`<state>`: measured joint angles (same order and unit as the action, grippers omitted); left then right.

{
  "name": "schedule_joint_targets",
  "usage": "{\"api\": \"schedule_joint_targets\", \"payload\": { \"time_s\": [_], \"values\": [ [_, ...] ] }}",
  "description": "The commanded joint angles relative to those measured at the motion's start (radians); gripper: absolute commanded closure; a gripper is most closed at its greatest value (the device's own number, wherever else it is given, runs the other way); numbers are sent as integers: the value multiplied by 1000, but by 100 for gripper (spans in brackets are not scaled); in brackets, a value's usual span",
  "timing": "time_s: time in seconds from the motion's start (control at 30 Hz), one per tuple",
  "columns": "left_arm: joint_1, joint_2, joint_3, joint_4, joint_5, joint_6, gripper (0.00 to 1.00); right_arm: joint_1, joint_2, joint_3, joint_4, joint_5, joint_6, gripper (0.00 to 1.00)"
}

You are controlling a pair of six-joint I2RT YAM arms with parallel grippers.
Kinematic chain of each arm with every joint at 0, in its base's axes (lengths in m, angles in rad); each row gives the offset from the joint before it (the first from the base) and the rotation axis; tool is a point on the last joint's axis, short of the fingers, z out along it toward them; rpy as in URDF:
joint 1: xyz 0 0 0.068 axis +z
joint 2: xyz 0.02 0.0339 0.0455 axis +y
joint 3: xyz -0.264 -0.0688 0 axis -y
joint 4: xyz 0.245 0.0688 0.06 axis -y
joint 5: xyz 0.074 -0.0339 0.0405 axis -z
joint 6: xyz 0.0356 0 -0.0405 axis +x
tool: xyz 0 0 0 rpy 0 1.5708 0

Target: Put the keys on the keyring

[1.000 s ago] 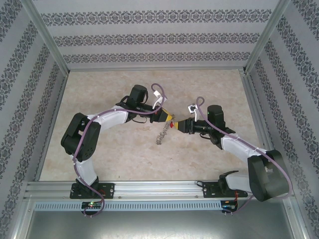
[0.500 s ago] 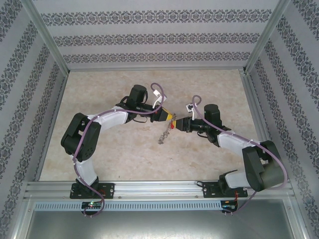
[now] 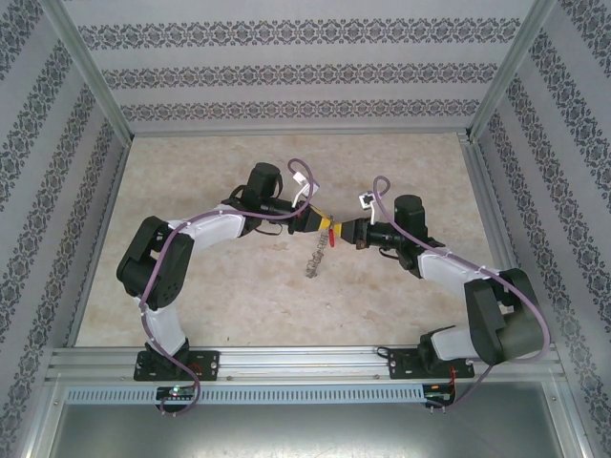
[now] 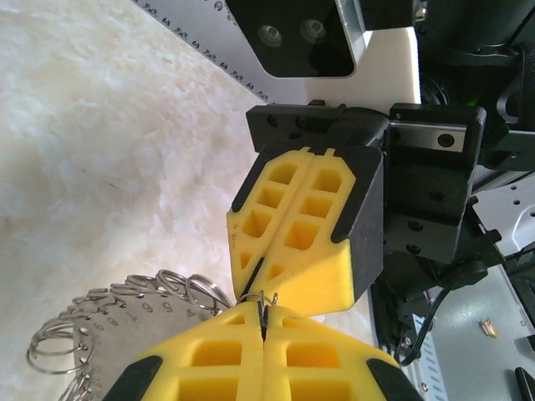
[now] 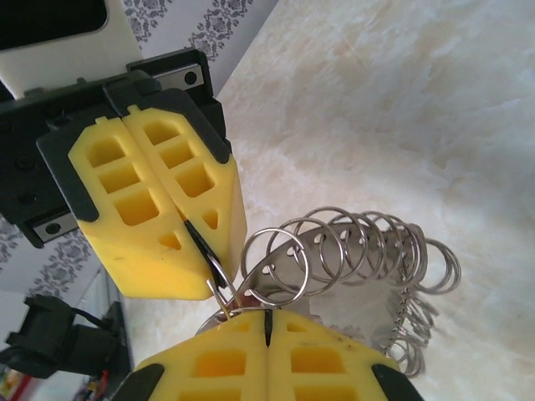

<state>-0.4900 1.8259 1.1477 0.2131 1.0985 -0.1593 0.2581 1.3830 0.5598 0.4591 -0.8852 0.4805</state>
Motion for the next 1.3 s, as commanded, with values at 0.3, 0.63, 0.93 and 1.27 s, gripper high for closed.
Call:
{"api": "schedule_joint_targets", "payload": {
  "time_s": [0.3, 0.63, 0.93, 1.27],
  "values": [
    [-7, -24, -14, 94, 4, -32, 100, 95, 35, -2, 7, -69, -34, 100],
    [-8, -15, -15, 108, 0, -42, 100, -81, -148, -38, -69, -107, -36, 80],
    [-8, -13, -20, 118, -14, -51, 100, -48, -113, 51, -54, -100, -12, 70],
    [-7, -11, -19, 121, -18, -59, 100, 24, -52, 85, -40, -72, -20, 70]
  ]
}}
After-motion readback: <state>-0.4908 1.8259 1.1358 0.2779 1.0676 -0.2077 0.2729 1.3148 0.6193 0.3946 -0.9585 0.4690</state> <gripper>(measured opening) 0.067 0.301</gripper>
